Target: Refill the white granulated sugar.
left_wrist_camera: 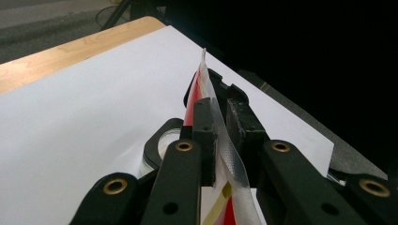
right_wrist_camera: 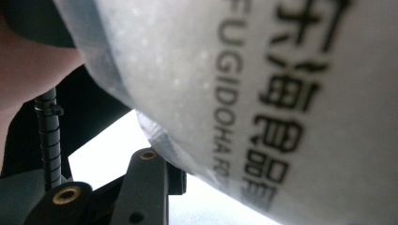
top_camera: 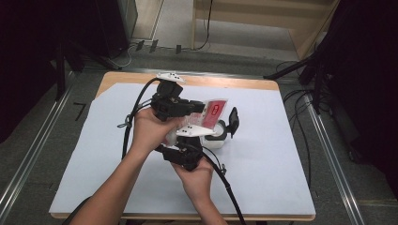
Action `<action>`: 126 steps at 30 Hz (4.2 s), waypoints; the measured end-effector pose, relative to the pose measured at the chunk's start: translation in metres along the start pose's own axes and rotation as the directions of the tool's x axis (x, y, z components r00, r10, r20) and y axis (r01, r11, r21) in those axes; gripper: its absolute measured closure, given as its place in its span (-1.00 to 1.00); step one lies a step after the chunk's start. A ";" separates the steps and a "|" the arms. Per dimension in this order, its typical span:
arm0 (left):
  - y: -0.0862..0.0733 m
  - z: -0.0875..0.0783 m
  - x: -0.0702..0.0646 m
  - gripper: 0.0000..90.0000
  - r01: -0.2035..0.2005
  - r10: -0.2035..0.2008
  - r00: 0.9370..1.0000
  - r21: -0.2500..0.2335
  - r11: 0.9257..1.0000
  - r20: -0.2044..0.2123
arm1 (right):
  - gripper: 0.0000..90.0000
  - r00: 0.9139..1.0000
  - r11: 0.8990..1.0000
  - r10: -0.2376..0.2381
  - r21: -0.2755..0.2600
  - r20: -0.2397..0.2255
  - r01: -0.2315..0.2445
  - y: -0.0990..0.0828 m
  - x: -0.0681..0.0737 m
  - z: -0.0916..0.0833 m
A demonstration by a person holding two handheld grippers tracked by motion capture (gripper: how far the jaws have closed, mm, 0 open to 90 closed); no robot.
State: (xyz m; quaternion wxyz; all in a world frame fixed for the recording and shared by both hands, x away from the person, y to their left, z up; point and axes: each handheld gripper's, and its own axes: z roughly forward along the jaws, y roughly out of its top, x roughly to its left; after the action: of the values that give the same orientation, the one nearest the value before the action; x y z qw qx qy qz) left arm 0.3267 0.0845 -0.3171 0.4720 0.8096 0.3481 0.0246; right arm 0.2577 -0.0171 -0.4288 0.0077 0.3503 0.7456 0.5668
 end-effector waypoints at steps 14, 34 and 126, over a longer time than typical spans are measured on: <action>-0.002 0.000 0.003 0.82 0.005 -0.006 1.000 0.044 0.999 0.012 | 0.35 1.000 1.000 -0.003 0.020 -0.015 0.003 -0.008 -0.004 0.002; -0.003 -0.007 0.009 0.82 0.032 -0.036 0.999 0.128 0.991 0.032 | 0.23 0.999 0.997 -0.038 0.065 -0.039 0.041 -0.022 -0.003 0.011; -0.008 -0.062 0.017 1.00 0.027 -0.027 0.985 0.001 1.000 0.172 | 0.15 0.977 0.964 -0.213 0.168 0.009 0.208 -0.034 -0.054 -0.022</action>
State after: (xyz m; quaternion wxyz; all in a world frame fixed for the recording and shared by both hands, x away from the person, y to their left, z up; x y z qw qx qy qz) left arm 0.3122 0.1432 -0.2942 0.5011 0.8036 0.3171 -0.0515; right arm 0.2720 -0.0686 -0.4709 0.0486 0.2763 0.8231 0.4938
